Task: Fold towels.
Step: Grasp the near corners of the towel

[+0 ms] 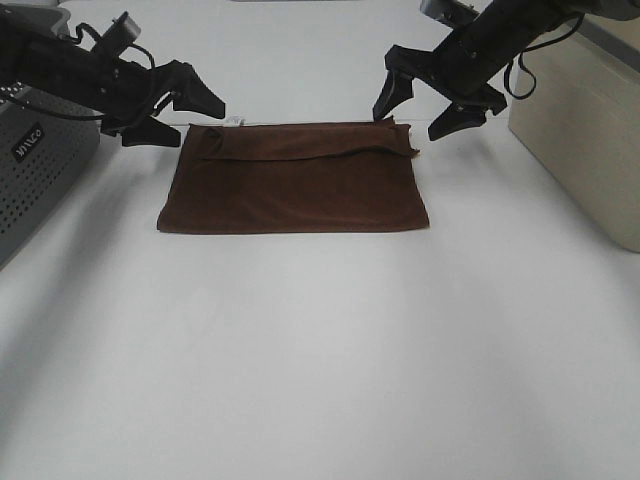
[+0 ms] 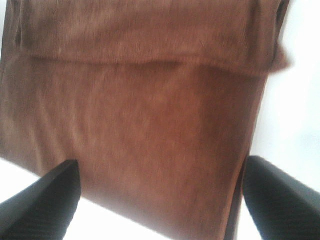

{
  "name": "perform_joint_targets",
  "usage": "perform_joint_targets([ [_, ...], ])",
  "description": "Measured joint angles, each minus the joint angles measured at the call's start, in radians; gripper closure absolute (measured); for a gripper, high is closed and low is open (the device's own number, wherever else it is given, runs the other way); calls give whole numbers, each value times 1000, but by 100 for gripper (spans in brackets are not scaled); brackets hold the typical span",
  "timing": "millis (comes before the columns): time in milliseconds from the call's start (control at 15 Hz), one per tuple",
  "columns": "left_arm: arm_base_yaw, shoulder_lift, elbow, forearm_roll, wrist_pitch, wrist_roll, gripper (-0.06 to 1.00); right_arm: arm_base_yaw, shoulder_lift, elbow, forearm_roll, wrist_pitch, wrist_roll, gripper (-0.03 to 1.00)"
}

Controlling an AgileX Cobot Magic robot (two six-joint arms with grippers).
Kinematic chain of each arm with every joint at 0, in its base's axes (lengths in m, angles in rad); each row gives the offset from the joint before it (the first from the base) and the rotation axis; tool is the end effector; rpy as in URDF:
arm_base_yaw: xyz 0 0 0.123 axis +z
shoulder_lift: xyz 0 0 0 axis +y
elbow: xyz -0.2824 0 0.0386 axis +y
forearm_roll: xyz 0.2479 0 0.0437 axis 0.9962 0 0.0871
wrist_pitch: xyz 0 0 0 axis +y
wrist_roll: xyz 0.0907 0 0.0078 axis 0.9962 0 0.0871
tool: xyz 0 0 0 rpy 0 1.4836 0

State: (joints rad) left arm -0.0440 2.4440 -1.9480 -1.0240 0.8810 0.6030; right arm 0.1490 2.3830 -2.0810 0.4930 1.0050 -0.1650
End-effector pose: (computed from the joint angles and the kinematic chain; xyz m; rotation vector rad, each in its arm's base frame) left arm 0.5154 -0.0828 0.1387 0.0876 2.4719 -1.0109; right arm 0.5032 0.1124 0.1807 -0.1636 2.7193 0.6369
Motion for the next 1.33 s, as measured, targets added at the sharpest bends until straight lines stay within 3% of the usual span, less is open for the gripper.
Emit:
perform_joint_targets([
  [200, 0, -4, 9, 18, 99, -73, 3, 0, -4, -1, -39, 112, 70, 14],
  [400, 0, -96, 183, 24, 29, -83, 3, 0, -17, 33, -100, 172, 102, 17],
  [667, 0, -241, 456, 28, -150, -87, 3, 0, -81, 235, -73, 119, 92, 17],
  [1333, -5, -222, 476, 28, -248, -87, 4, 1, -74, 276, -36, -9, 41, 17],
])
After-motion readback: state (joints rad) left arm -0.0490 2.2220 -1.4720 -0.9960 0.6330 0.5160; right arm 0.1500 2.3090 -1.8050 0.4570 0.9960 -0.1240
